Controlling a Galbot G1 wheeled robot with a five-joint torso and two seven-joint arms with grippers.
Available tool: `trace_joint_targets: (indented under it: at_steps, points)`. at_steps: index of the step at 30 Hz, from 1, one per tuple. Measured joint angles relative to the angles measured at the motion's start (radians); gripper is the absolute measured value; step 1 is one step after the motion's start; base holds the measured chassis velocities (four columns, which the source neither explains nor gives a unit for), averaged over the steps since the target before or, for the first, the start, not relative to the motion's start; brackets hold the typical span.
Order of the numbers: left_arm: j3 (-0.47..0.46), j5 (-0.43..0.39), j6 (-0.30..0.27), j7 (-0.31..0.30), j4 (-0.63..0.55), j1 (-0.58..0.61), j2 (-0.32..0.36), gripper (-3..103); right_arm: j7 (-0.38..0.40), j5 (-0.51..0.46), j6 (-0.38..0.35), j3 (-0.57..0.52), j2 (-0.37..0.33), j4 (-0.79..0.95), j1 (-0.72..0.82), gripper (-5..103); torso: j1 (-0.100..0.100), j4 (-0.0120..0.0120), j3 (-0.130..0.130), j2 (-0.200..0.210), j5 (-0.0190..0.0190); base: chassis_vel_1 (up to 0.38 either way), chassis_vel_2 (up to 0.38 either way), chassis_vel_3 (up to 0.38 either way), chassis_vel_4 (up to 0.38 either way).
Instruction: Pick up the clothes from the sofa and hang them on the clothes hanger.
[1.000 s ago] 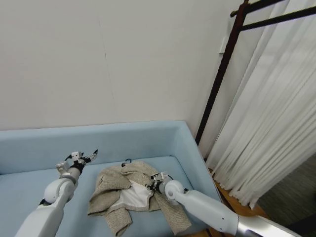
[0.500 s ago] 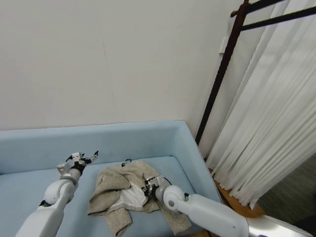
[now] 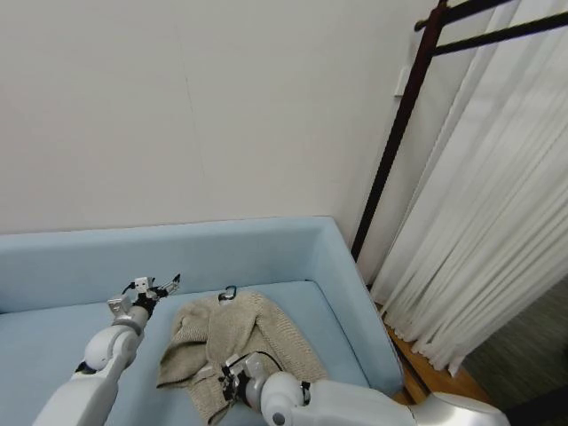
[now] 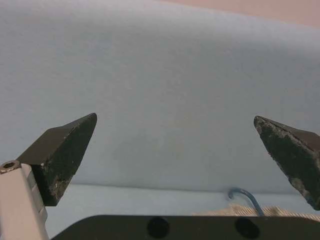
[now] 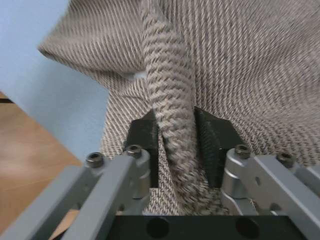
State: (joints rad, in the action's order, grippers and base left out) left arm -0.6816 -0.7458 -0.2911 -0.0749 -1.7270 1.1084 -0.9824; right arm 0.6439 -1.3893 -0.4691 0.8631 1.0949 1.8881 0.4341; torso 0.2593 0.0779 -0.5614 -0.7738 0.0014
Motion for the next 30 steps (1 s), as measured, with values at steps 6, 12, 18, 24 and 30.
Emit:
trace_joint_targets:
  at_steps: [6,12,18,24,30]
  points:
    - [-0.088,-0.021,-0.055,-0.007,0.015,0.023,-0.001,100,-0.021,-0.104,-0.032,-0.048,-0.121,0.088,-0.09,43,0.0,0.0004,0.0,0.0,-0.0001,0.0,0.0,0.0,0.0]
    - [-0.145,0.018,-0.12,0.06,0.015,0.097,0.001,100,-0.113,-0.085,-0.048,-0.114,-0.094,-0.034,-0.177,65,0.0,0.0,0.0,0.0,0.0,0.0,0.0,0.0,0.0]
    - [-0.221,0.093,-0.11,0.23,-0.001,0.181,-0.013,100,-0.54,0.193,-0.054,-0.156,0.018,-0.44,-0.273,86,0.0,-0.0003,0.0,0.0,-0.0001,0.0,0.0,0.0,0.0]
    - [-0.261,0.162,-0.079,0.307,-0.036,0.229,-0.043,100,-0.812,0.397,-0.031,-0.161,0.211,-0.867,-0.332,100,0.0,0.0004,0.0,0.0,-0.0001,0.0,0.0,0.0,0.0]
    - [-0.274,0.165,-0.055,0.306,-0.087,0.256,-0.058,100,-0.935,0.505,-0.011,-0.152,0.37,-1.136,-0.371,100,0.0,-0.0005,0.0,0.0,-0.0002,0.0,0.0,0.0,0.0]
